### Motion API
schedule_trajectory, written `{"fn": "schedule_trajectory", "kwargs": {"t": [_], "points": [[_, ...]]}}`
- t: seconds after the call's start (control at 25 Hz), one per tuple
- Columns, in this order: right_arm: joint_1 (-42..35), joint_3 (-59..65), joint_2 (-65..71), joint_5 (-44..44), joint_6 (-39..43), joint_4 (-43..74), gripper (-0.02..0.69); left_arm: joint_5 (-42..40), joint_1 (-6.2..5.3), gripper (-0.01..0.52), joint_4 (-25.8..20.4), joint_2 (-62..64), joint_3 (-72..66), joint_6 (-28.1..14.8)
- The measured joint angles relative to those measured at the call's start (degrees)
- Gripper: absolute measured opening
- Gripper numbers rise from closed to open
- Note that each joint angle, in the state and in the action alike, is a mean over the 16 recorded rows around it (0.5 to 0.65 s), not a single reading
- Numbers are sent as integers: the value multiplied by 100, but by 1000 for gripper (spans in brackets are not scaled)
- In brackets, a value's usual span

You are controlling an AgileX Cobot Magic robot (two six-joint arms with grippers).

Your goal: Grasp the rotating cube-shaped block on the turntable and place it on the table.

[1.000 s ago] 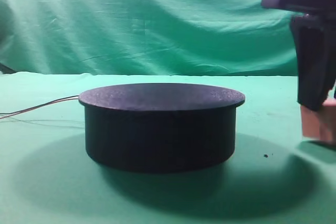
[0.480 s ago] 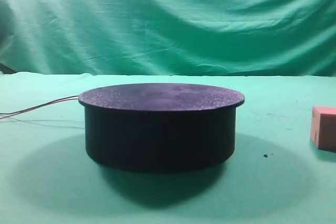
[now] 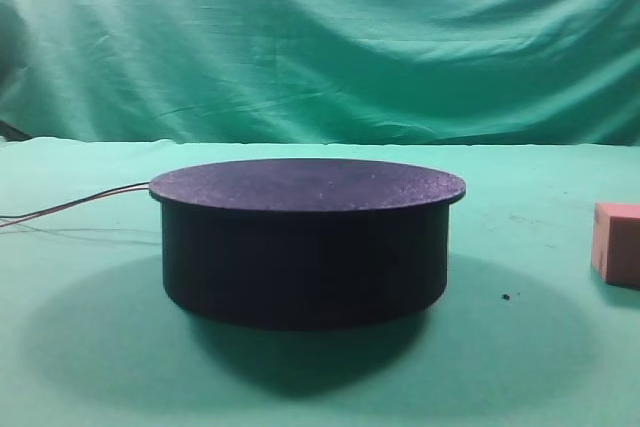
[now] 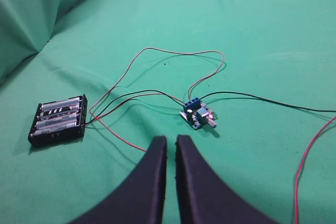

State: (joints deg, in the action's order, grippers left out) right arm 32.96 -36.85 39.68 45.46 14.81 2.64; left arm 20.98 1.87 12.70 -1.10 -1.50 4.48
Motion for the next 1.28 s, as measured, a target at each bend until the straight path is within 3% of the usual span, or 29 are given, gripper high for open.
{"fn": "schedule_trajectory", "kwargs": {"t": [0.32,0.8,1.28], "points": [[-251,431,-391,-795,-759,216,0,0,0,0,0,0,0,0],[-1662,2426,-2182,-2372,-1465,38,0,0,0,0,0,0,0,0],[-2116,3740,-3860,-2459,-1481,-27,0,0,0,0,0,0,0,0]]}}
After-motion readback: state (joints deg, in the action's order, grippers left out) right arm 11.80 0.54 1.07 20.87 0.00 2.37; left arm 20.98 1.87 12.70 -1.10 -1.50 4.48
